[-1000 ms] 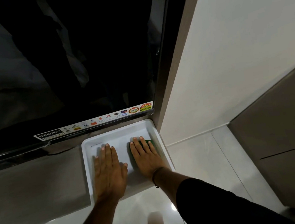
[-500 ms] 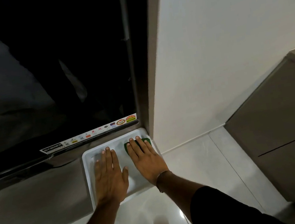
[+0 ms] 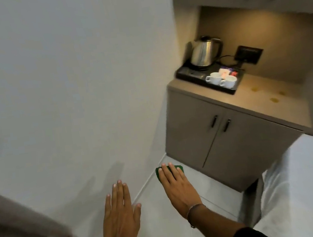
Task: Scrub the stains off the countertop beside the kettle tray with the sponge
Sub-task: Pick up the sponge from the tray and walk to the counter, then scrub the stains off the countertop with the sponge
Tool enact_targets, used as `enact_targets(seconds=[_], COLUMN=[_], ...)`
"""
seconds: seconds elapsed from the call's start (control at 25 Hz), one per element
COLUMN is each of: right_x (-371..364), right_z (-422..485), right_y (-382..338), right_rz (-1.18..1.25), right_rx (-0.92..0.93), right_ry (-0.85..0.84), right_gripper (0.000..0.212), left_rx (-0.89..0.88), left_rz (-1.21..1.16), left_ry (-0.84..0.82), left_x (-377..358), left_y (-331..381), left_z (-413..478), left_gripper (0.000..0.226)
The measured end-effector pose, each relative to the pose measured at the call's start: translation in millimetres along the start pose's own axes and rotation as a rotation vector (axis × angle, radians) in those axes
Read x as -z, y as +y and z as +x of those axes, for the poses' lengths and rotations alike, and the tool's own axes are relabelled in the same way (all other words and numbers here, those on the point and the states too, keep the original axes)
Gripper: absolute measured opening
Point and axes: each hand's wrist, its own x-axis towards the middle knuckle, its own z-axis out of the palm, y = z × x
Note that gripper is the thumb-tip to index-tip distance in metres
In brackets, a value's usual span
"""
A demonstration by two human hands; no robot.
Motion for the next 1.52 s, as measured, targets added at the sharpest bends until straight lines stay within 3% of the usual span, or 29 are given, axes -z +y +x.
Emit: enact_targets(seconds=[0.2, 0.44, 0.8, 1.2, 1.52], right_x=[22.7, 50.2, 87.2, 77.7, 53.9], right_z=[-24.7, -42.7, -46.4, 7.0, 11.1], right_y=[178.1, 368.6, 551.9, 675.4, 683.5], right_rz=[-0.056, -0.14, -0.118, -0.091, 0.111], right_rx=[-0.282, -0.516, -0.76, -0.913, -0.806], right_ry=[0.043, 0.042, -0.038, -0.113, -0.105], right_gripper=[0.077, 0.084, 0.087, 0.082, 0.08], left_rx=[-0.282, -0.477, -0.689, -0.821, -0.779], left_rz=[-0.001, 0.021, 0.015, 0.01, -0.081], left_ry=[0.002, -0.001, -0.091, -0.289, -0.291], left_x=[-38.6, -71.3, -84.1, -147.3, -159.9], left_y=[134.2, 314.4, 492.6, 565.5, 563.0], left_z=[123.7, 270.6, 456.8, 566.6, 564.9], left_gripper=[0.09, 0.083, 0.079, 0.082, 0.082])
